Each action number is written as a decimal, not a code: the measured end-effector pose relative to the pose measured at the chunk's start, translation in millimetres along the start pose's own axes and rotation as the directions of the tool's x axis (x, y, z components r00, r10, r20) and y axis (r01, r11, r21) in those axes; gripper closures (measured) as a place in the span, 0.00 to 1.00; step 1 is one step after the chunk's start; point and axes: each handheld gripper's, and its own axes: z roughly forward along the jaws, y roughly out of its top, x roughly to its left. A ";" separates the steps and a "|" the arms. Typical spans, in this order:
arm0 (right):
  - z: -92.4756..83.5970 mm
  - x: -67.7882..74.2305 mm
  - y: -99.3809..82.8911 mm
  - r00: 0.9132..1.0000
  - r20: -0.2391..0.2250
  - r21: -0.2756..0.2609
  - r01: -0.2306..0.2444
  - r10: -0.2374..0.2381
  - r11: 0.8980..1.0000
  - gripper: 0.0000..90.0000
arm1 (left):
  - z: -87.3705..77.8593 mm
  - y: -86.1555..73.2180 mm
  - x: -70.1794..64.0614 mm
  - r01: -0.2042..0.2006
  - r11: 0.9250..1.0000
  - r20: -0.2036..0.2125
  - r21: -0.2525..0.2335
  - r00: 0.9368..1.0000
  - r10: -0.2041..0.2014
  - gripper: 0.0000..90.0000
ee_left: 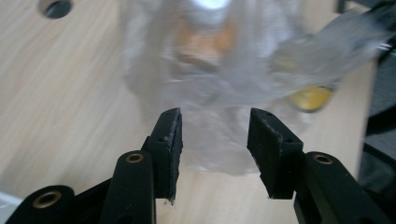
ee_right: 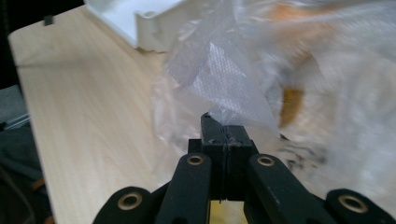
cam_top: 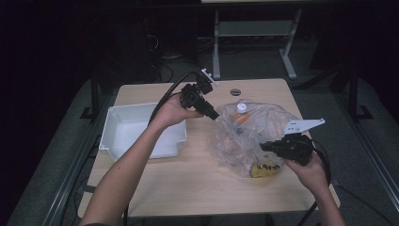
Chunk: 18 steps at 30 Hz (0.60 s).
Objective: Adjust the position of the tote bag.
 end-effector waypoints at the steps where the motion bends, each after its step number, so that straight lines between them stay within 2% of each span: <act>1: 2.5 3.3 1.7 1.000 -0.004 0.006 0.001 -0.001 1.000 0.99 | 0.0 0.0 0.0 0.000 1.000 0.000 0.000 1.000 0.000 0.59; 2: 5.2 6.2 3.5 1.000 -0.009 0.010 0.006 -0.006 1.000 0.99 | -3.6 -2.3 -7.5 -0.016 1.000 0.024 -0.013 1.000 0.017 0.57; 4: 11.0 11.4 7.7 1.000 -0.023 0.014 0.016 -0.016 1.000 0.99 | -6.1 -3.8 -15.0 -0.050 0.999 0.039 -0.021 0.998 0.050 0.55; 6: 14.1 14.3 10.4 0.999 -0.027 0.018 0.021 -0.020 1.000 0.99 | -6.8 -4.7 -19.0 -0.057 0.998 0.055 -0.023 0.997 0.058 0.55; 7: 17.0 16.8 13.1 0.999 -0.035 0.021 0.029 -0.028 0.999 0.99 | -6.6 -5.6 -23.8 -0.072 0.997 0.076 -0.029 0.994 0.074 0.54; 11: 26.9 26.7 24.5 0.997 -0.049 0.028 0.054 -0.052 0.998 0.99 | -1.1 -8.2 -38.9 -0.111 0.993 0.110 -0.032 0.987 0.113 0.52; 12: 28.1 28.2 26.0 0.997 -0.053 0.028 0.054 -0.053 0.998 0.99 | 1.7 -8.5 -43.1 -0.129 0.991 0.118 -0.032 0.984 0.132 0.51; 13: 30.0 31.0 28.9 0.997 -0.053 0.029 0.062 -0.060 0.998 0.99 | 6.4 -9.3 -50.1 -0.131 0.991 0.140 -0.041 0.981 0.135 0.49; 16: 30.4 33.4 30.9 0.997 -0.049 0.026 0.057 -0.055 0.998 0.99 | 15.5 -9.7 -59.6 -0.147 0.988 0.150 -0.041 0.977 0.152 0.47; 18: 30.0 33.4 31.2 0.997 -0.051 0.021 0.056 -0.055 0.998 0.99 | 18.5 -9.4 -61.2 -0.155 0.987 0.147 -0.038 0.976 0.159 0.45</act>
